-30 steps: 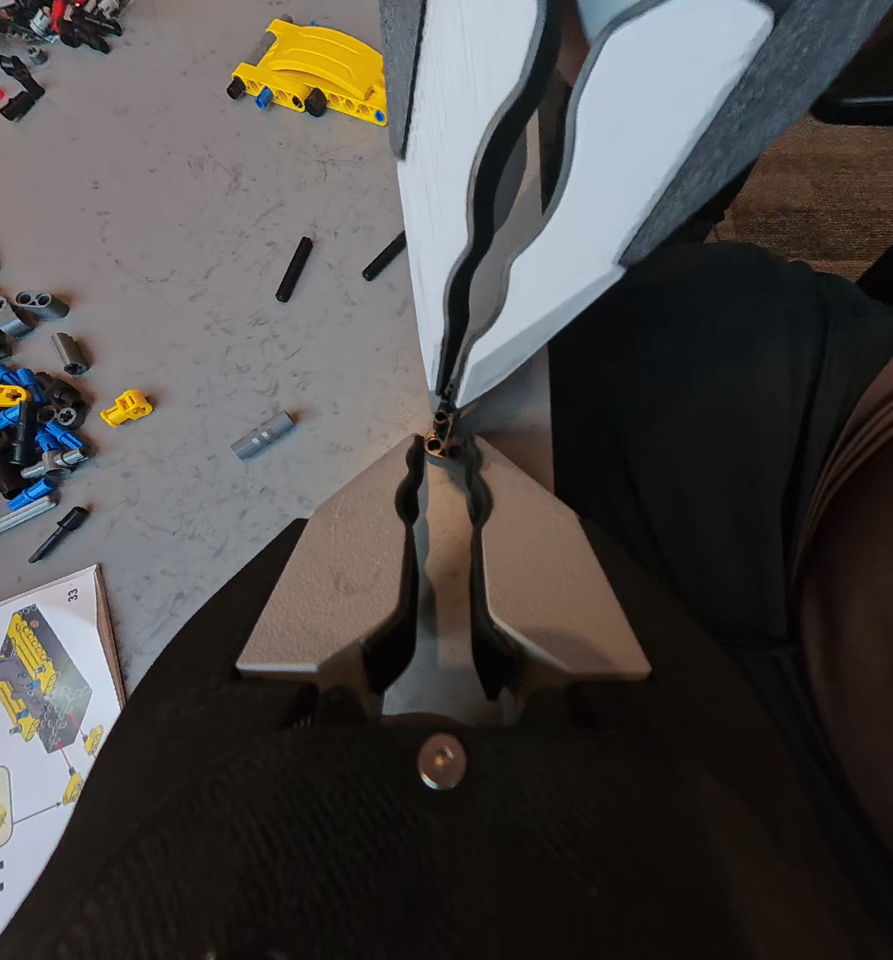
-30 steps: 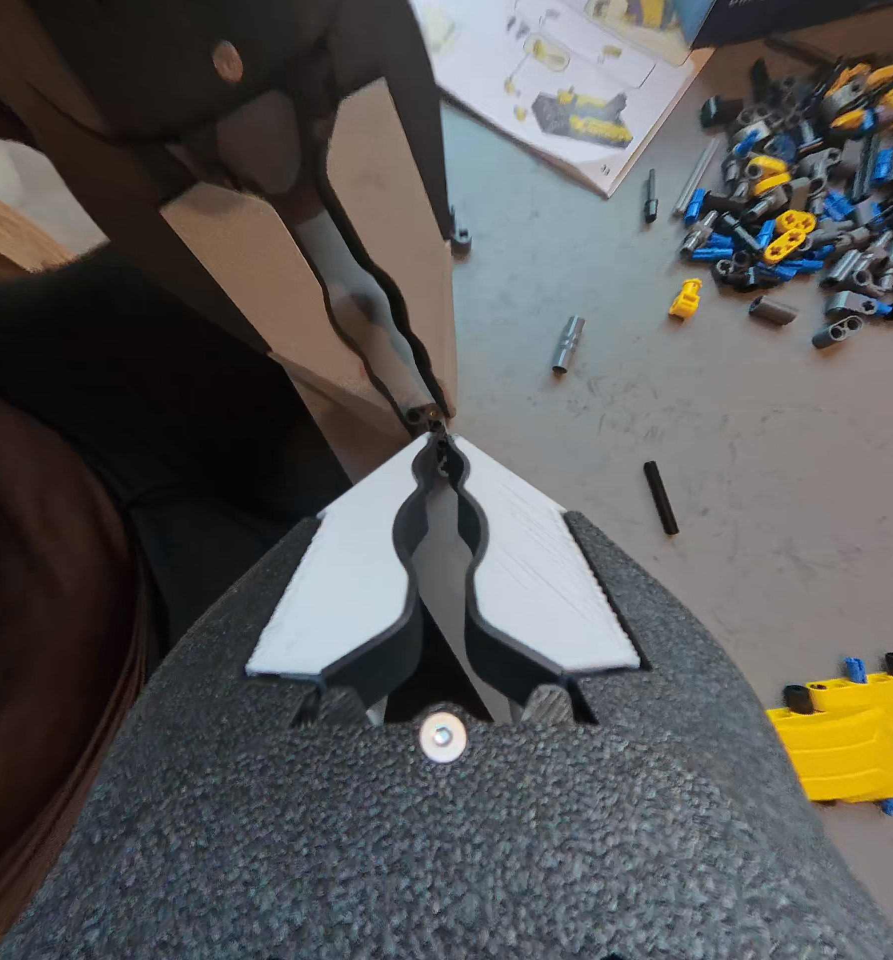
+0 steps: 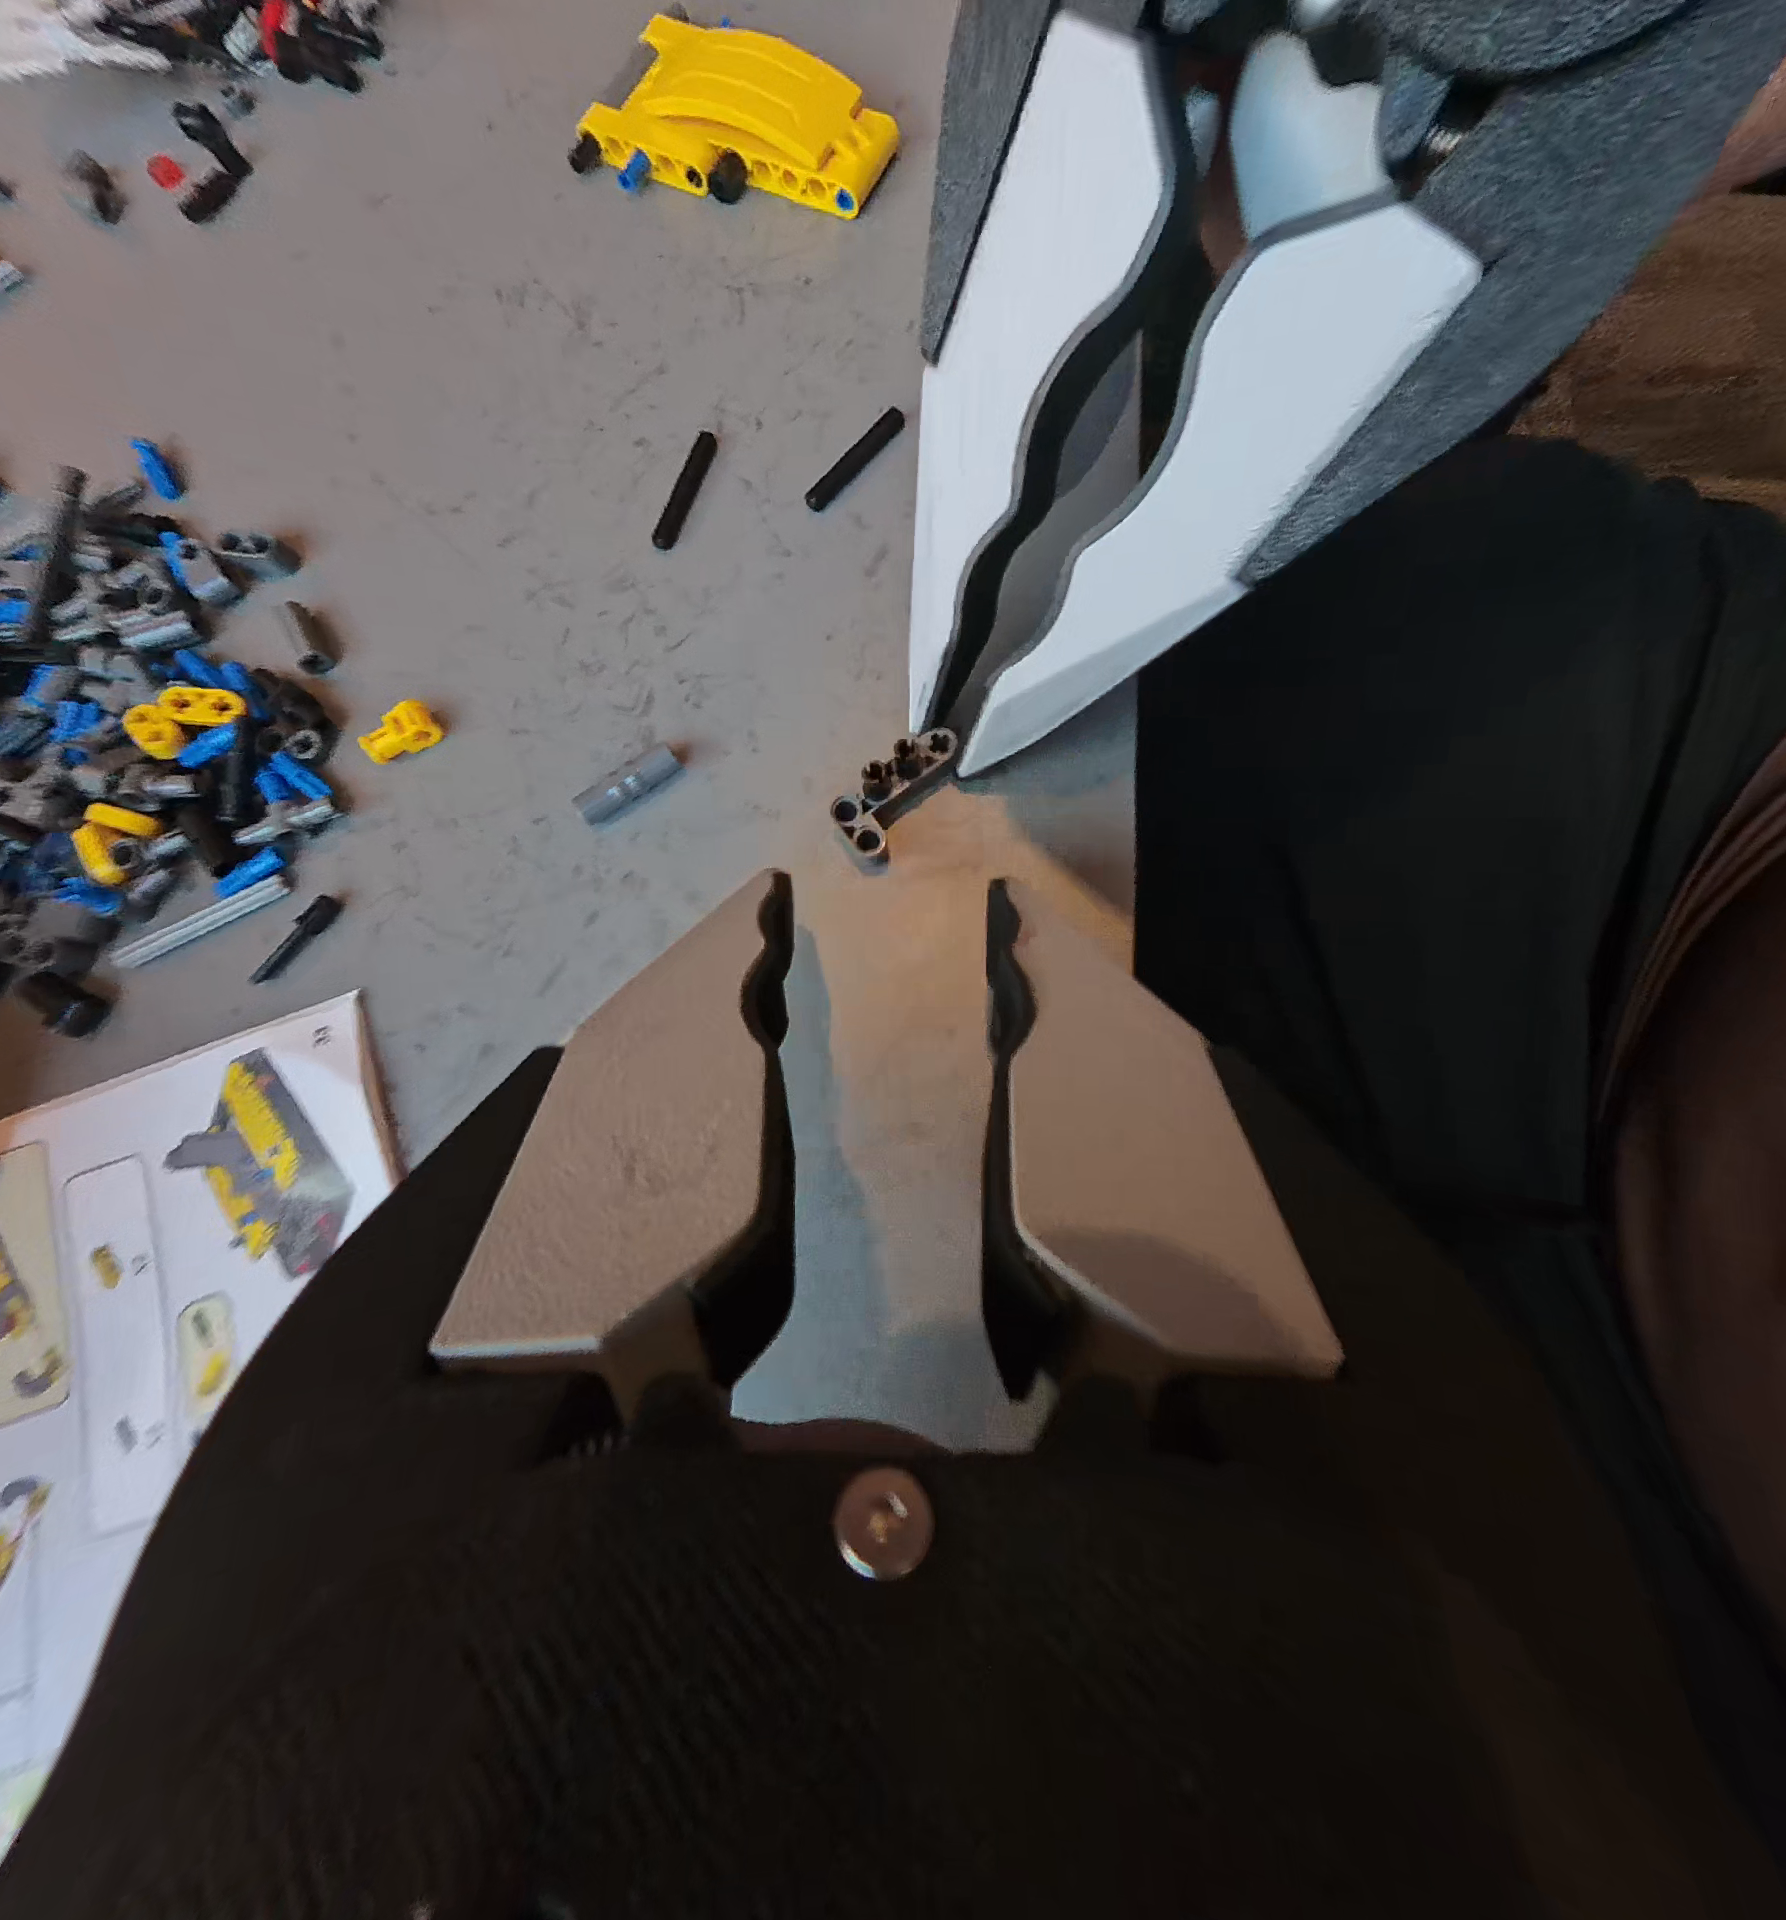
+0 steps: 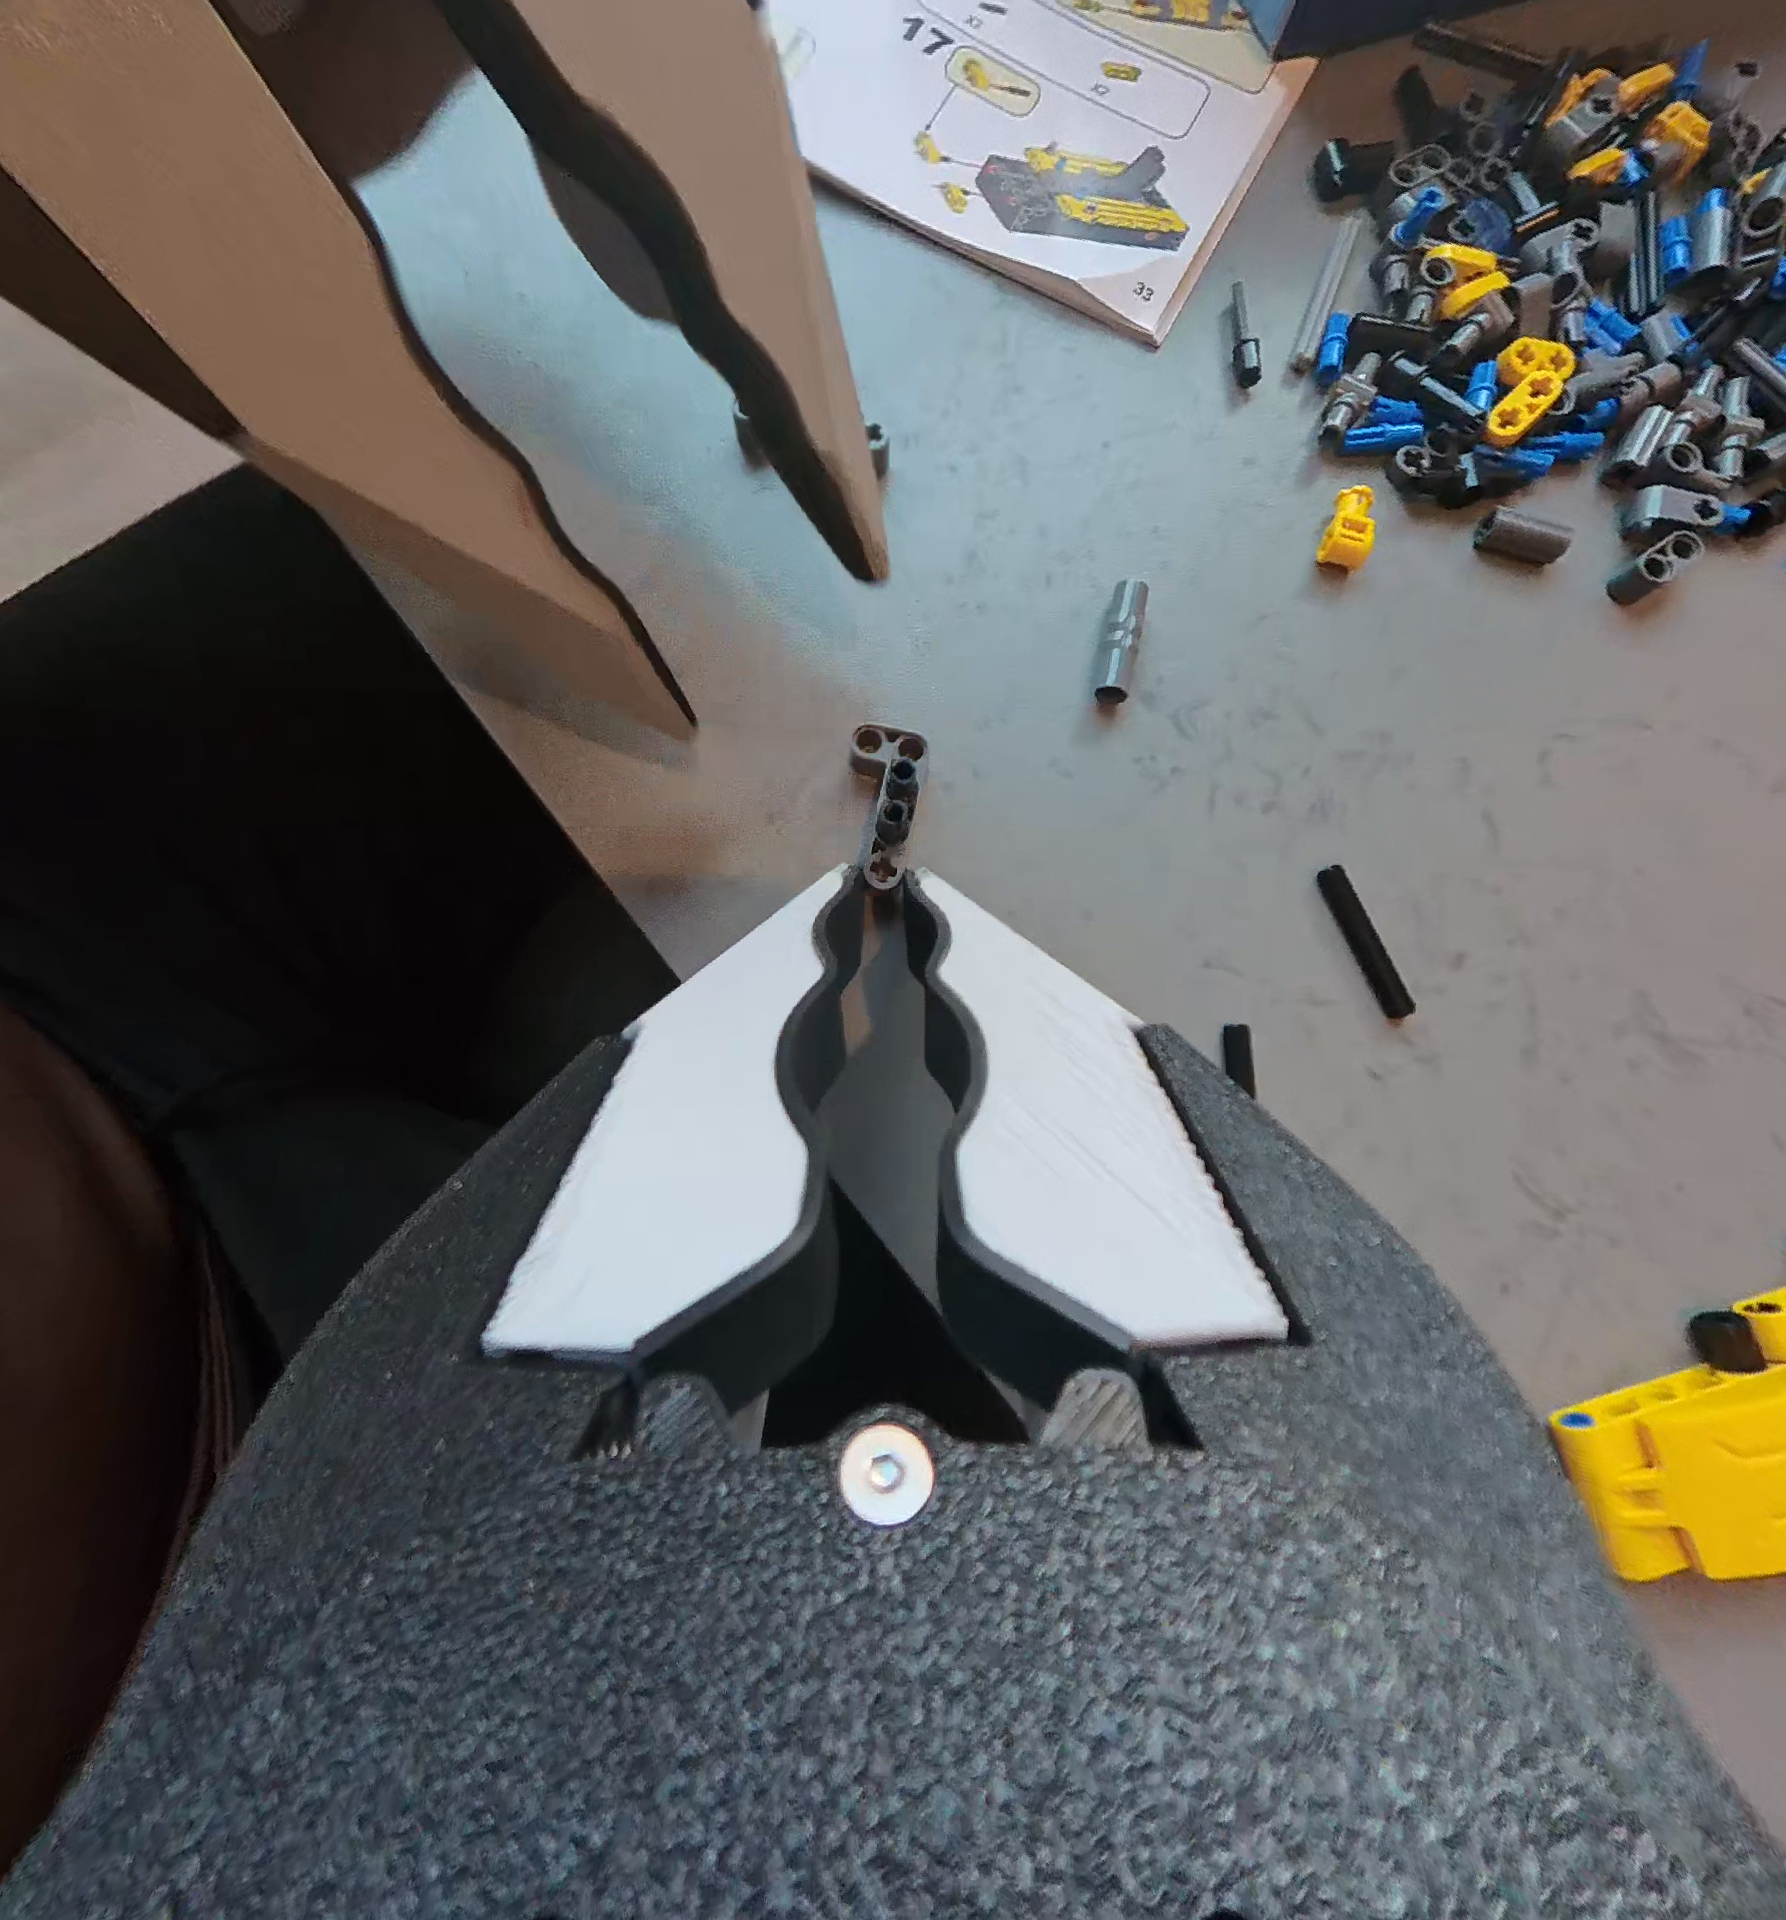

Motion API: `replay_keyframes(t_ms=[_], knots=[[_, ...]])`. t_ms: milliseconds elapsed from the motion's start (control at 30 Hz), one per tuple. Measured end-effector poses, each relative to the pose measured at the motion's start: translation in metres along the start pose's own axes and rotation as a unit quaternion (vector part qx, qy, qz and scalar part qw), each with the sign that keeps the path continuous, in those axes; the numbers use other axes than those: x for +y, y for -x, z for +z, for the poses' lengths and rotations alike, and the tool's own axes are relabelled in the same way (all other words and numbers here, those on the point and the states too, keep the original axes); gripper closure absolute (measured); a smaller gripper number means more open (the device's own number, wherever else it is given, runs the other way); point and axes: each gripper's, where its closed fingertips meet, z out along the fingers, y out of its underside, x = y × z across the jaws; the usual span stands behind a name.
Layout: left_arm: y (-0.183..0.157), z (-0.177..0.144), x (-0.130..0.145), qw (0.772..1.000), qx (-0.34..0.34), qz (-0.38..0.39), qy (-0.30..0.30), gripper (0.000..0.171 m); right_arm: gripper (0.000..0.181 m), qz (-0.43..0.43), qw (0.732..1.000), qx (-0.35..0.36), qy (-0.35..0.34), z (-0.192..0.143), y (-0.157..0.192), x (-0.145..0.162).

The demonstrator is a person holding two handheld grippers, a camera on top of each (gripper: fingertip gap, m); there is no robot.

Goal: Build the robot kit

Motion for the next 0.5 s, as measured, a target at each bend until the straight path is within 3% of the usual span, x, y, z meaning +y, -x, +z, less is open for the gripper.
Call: replay_keyframes(t_ms=[100,233,367,500], knots=[[0.007,-0.028,0.002,1.0,-0.017,-0.018,-0.003,0.134,0.175,0.034,0.999,0.006,-0.007,0.0,0.002,0.0],[0.021,-0.054,0.028,0.995,-0.053,-0.085,0.01,0.13,0.174,0.056,0.998,-0.008,-0.014,0.001,0.013,-0.002],[0.022,-0.052,0.058,0.986,-0.069,-0.153,0.016,0.131,0.174,0.049,0.999,0.0,-0.016,0.005,0.017,-0.006],[0.019,-0.046,0.07,0.981,-0.096,-0.167,0.011,0.131,0.174,0.049,0.998,0.031,-0.018,0.007,0.007,-0.009]])
